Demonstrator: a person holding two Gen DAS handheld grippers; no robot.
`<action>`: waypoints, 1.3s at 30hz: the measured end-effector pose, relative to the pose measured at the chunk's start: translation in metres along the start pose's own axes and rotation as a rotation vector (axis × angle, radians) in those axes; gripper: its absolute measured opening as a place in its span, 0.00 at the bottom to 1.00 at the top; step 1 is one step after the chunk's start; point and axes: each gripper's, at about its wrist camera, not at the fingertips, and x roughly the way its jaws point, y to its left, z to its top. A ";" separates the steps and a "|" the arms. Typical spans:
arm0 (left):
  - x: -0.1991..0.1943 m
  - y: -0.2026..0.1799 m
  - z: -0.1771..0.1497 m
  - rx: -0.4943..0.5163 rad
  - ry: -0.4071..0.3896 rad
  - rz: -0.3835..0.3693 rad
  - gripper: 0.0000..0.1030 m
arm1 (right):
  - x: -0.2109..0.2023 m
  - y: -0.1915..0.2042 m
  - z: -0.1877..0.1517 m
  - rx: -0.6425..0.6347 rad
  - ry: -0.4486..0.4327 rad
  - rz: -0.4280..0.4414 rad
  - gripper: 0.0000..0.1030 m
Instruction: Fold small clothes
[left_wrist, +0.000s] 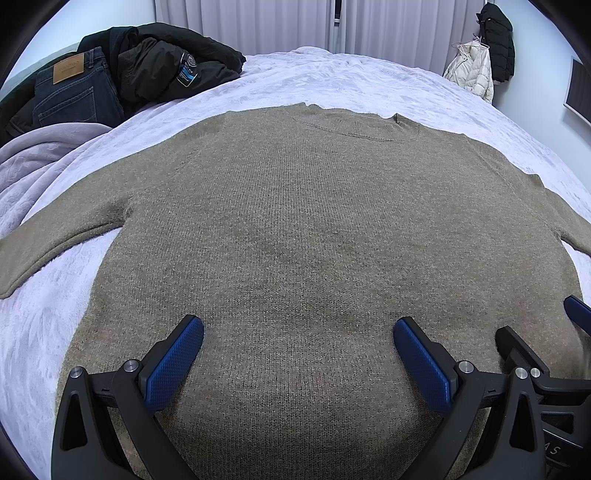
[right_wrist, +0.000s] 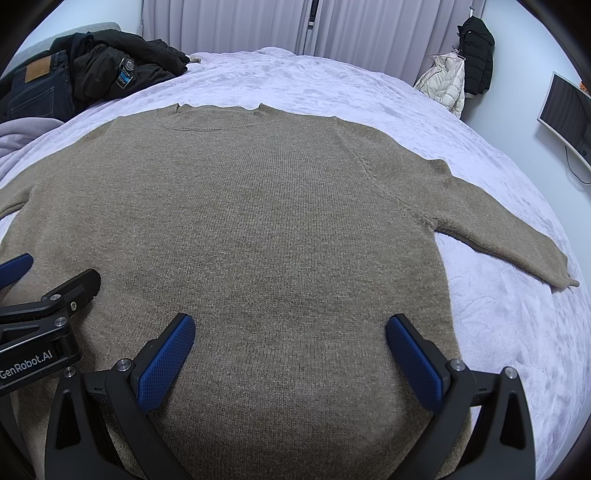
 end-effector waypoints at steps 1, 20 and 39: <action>0.000 0.000 0.000 0.001 0.000 0.000 1.00 | 0.000 0.000 0.000 0.000 -0.003 -0.001 1.00; -0.024 -0.008 0.036 -0.110 0.085 -0.042 1.00 | -0.031 -0.045 0.016 0.048 -0.028 0.113 1.00; 0.045 -0.198 0.136 0.052 0.165 -0.104 1.00 | 0.034 -0.420 -0.015 0.677 -0.043 0.055 0.93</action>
